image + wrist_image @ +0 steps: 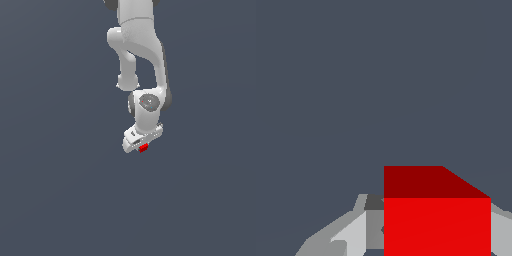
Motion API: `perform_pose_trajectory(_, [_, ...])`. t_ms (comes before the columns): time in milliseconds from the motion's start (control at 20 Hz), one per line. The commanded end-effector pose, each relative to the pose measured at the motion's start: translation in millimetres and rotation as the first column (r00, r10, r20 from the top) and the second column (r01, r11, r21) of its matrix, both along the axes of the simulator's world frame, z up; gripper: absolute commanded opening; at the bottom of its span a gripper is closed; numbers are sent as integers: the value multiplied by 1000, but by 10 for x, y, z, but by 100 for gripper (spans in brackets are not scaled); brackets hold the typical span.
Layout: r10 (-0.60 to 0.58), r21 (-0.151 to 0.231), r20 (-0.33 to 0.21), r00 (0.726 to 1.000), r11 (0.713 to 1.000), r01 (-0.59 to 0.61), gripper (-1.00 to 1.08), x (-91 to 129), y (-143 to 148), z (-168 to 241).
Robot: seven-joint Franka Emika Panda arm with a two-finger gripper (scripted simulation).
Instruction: Pick up the red cube and move it to a goal position.
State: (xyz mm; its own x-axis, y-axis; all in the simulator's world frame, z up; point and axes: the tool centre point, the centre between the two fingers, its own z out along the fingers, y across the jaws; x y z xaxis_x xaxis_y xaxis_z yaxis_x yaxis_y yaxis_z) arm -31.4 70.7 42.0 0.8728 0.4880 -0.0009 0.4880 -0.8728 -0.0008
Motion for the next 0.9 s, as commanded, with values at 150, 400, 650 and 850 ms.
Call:
perform_pose_trajectory(150, [0, 0, 2, 1000, 1000, 0, -100, -53, -165, 332])
perform_pose_trajectory(400, [0, -1, 1, 1000, 1000, 0, -100, -128, -380, 776])
perform_pose_trajectory(650, [0, 1, 1, 1000, 1000, 0, -100, -203, -616, 1265])
perform_pose_trajectory(850, [0, 1, 1, 1000, 1000, 0, -100, -248, -773, 1592])
